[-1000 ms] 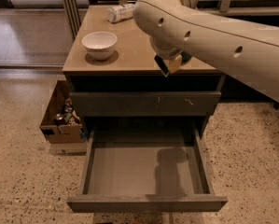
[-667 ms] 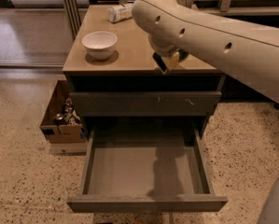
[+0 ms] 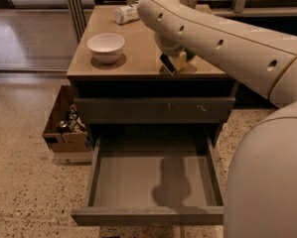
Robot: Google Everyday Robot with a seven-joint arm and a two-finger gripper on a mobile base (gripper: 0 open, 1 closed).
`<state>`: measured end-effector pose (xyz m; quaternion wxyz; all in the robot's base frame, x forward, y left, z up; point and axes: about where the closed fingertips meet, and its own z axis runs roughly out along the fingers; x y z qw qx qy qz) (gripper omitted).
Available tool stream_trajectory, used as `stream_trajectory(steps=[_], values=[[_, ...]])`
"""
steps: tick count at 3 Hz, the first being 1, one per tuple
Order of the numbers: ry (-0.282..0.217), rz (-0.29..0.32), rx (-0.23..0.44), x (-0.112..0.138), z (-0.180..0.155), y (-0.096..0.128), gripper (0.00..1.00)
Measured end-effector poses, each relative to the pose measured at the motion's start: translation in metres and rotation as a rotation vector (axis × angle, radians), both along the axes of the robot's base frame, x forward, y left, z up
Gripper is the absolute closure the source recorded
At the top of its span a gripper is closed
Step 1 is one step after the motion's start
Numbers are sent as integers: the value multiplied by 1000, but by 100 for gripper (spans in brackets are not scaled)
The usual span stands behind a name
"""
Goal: Pick sponge from middle drawer and place on counter
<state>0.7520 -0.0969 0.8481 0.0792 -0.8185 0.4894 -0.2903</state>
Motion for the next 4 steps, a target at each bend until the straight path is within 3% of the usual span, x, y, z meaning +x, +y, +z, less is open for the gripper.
stream_trajectory(steps=[1,3,4], values=[[6,-5,-2,5,-3,-1,100],[-111,-24,-100,27,31,-16,100],[-126,-28,-120,35,35,-22,100]])
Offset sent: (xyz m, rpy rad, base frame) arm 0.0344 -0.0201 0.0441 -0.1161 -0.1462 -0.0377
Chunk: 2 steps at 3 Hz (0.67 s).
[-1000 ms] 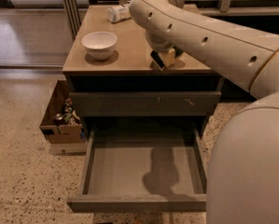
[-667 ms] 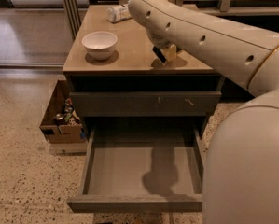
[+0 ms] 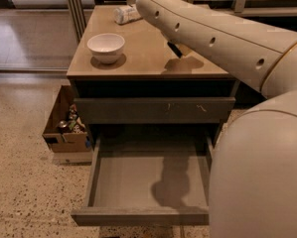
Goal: Pick sponge from middle drawer and place on counter
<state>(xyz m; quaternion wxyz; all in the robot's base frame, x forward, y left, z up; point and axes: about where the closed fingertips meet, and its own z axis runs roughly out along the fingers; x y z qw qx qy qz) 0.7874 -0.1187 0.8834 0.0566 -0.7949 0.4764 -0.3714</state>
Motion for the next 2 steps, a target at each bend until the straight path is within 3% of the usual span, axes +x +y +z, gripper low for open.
stream_trajectory(steps=[2], values=[[125,-11,55,12,-17,-8,100]])
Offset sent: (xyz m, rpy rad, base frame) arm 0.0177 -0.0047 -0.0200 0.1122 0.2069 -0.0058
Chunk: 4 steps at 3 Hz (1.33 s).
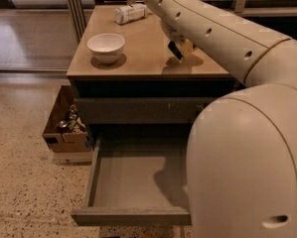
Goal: Pick sponge from middle drawer and place on counter
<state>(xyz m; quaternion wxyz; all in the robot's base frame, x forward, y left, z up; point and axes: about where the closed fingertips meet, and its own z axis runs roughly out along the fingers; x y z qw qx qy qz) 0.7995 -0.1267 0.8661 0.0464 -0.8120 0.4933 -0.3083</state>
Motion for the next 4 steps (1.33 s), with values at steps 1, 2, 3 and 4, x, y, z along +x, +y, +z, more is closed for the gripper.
stream_trajectory(steps=[1,2,3,4], values=[[70,11,43,1,-9,3,100],[111,24,72,0,-13,7,100],[137,33,87,-1,-15,10,100],[172,34,105,-2,-22,11,100]])
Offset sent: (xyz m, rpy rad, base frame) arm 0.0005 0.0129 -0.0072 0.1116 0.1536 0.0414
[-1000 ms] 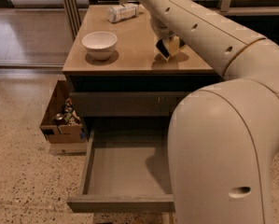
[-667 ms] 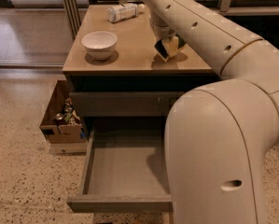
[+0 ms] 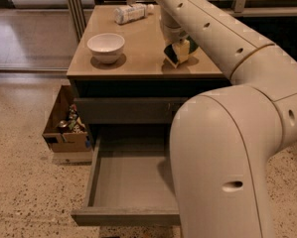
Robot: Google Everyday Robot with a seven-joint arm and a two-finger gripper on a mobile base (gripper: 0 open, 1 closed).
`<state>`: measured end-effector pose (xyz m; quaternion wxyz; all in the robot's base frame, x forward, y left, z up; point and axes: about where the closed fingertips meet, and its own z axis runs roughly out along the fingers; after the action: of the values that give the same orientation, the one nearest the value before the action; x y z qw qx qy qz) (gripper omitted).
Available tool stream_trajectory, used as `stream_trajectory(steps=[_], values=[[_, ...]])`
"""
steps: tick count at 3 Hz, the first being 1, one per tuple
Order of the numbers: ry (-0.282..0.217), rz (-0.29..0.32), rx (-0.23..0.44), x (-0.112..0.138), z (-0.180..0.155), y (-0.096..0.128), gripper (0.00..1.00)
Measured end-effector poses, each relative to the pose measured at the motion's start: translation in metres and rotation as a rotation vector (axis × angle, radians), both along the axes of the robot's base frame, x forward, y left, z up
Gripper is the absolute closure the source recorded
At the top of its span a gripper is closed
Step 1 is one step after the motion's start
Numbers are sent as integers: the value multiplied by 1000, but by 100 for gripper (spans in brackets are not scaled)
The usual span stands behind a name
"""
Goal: Pick sponge from middle drawer and place on counter
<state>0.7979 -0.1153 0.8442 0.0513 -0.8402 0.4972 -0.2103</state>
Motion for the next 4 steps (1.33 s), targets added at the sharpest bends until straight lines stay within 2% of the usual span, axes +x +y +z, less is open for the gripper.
stream_trajectory(steps=[1,2,3,4], values=[[42,-3,19,0,-11,0,100],[48,-3,22,1,-12,0,86],[48,-3,22,1,-12,0,55],[48,-3,22,1,-12,0,32]])
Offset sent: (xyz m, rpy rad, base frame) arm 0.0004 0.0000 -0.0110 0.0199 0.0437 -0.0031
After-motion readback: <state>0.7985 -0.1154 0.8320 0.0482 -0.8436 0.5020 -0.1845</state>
